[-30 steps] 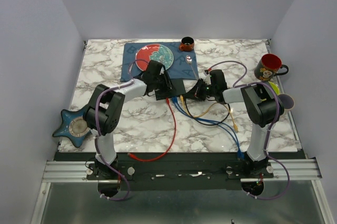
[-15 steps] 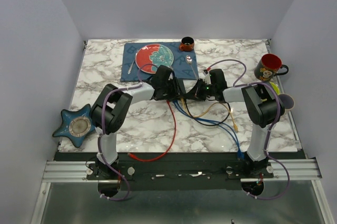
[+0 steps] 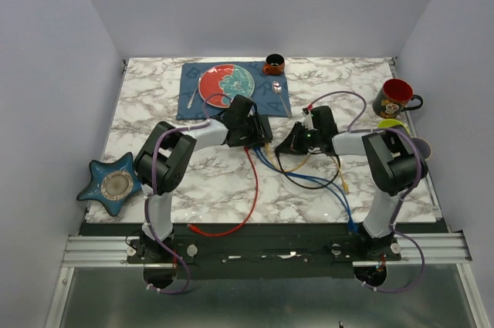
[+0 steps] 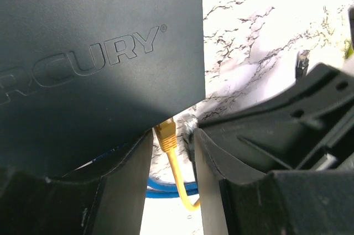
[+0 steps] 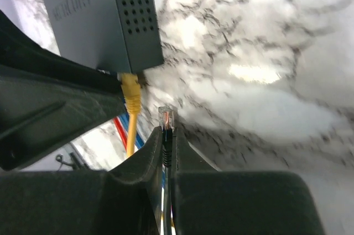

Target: Pull the plug from the switch port

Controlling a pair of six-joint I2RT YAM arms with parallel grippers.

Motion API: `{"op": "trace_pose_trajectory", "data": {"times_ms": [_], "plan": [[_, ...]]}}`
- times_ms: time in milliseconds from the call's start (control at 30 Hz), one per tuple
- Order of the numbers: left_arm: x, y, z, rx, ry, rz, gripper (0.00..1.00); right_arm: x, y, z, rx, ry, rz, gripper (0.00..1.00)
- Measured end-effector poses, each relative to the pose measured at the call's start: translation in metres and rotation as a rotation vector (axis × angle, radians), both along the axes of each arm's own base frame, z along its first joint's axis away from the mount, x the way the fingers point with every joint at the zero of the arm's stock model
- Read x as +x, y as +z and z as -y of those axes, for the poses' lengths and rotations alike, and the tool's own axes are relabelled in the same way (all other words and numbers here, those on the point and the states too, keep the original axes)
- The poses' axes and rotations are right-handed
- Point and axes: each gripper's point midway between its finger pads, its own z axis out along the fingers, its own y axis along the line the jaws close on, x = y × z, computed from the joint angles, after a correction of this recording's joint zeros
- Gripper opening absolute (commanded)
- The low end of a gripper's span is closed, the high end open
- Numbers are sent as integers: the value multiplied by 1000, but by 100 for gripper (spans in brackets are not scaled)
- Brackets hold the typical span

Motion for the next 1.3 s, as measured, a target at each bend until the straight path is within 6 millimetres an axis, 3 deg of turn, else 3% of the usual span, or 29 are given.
{"op": "trace_pose_trajectory", "data": {"times_ms": [100,233,400,533,733,833,900,967,1167,1300], "plan": [[0,0,0,-1,3,0,49,-1,9,11,-57,-34,24,1],[-1,8,-7,1,18,16,50,12,51,31,-138,-130,149,1],[-4,37,-20,-14,48,80,51,23,114,57,-201,-260,323,1],[-11,62,-29,-36,64,137,52,22,141,74,-235,-330,393,1],[-31,74,-42,-61,73,172,57,9,144,64,-199,-254,378,1],[-41,71,-45,-80,70,176,67,1,146,56,-161,-210,370,1],[-56,73,-40,-107,42,201,79,-8,145,55,-143,-191,363,1],[-77,79,-25,-127,-15,239,99,-15,143,54,-131,-181,356,1],[-147,133,44,-251,-190,443,99,-23,134,54,-121,-179,320,1],[-157,143,58,-310,-137,489,99,-23,134,54,-114,-187,311,1]]}}
